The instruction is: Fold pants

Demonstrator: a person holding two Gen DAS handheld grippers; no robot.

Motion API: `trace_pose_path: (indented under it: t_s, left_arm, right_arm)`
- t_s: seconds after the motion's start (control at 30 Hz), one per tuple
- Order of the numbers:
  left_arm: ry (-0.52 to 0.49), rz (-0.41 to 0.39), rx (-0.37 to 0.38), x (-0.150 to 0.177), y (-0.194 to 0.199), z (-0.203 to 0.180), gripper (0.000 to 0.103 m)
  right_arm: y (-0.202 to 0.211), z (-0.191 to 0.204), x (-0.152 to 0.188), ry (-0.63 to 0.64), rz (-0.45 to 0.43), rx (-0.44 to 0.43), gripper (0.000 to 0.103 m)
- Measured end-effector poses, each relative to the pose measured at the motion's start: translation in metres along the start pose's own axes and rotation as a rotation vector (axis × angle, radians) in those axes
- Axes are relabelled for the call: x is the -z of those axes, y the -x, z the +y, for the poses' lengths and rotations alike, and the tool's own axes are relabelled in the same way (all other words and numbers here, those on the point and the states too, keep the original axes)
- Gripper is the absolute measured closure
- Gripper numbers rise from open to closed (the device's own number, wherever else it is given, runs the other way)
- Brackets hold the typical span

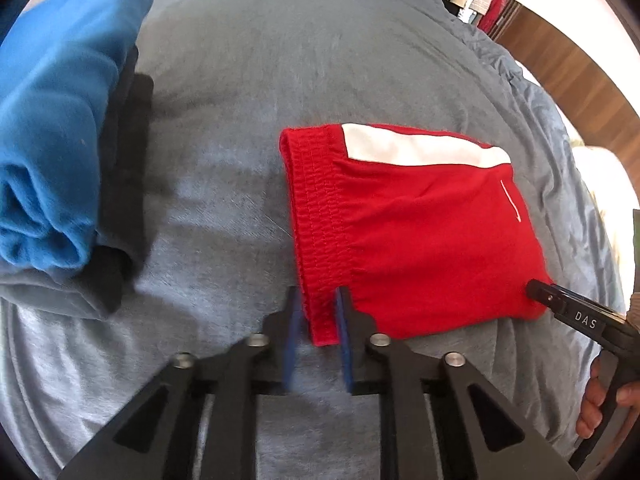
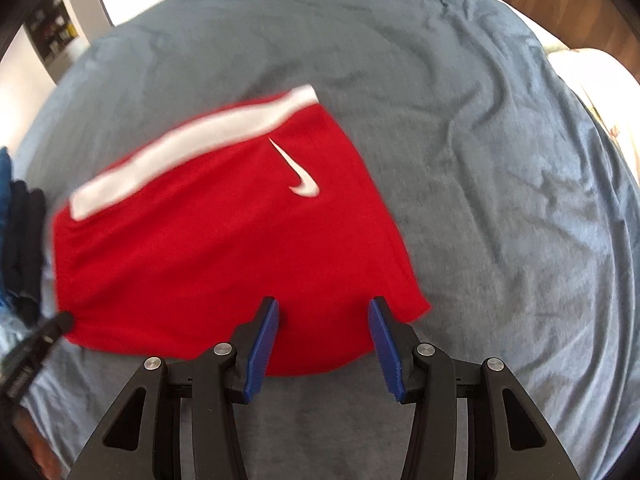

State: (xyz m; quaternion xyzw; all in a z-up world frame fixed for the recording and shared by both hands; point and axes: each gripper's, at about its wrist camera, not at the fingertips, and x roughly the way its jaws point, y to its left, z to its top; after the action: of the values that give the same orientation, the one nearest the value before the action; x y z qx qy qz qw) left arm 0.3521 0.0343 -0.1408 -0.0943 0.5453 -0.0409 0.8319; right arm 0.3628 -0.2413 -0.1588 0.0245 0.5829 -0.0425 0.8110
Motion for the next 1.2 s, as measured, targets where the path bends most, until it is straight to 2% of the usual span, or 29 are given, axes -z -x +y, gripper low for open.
trace_pose_path:
  t_s: [0.13,0.27,0.4,0.57,0.7,0.83,1.2]
  left_arm:
    - [-0.027,-0.045,-0.014,-0.001,0.017,-0.005,0.067]
    - [-0.019,-0.084,-0.019,-0.009,0.019,-0.007,0.066]
    - [0.048,-0.081,-0.022,-0.014,0.007,-0.006,0.066]
    - [0.104,-0.07,-0.028,-0.015,-0.01,-0.005,0.066]
    - [0.131,-0.045,-0.021,-0.012,-0.023,-0.003,0.065]
    - [0.154,-0.042,-0.011,-0.013,-0.031,-0.002,0.061]
    - [0.194,-0.042,0.02,-0.006,-0.056,-0.001,0.06]
  right_arm:
    - [0.001,-0.007,0.003,-0.039,0.012,-0.012,0.055]
    - [0.016,-0.004,0.001,-0.038,-0.029,-0.024,0.055]
    - [0.029,0.004,-0.005,-0.015,-0.097,-0.03,0.055]
    - [0.028,0.015,-0.011,0.015,-0.125,-0.042,0.055]
    - [0.024,0.02,-0.012,0.02,-0.128,-0.048,0.055]
    - [0.018,0.02,-0.008,0.019,-0.114,-0.044,0.055]
    - [-0.001,0.007,0.002,-0.009,-0.06,-0.024,0.055]
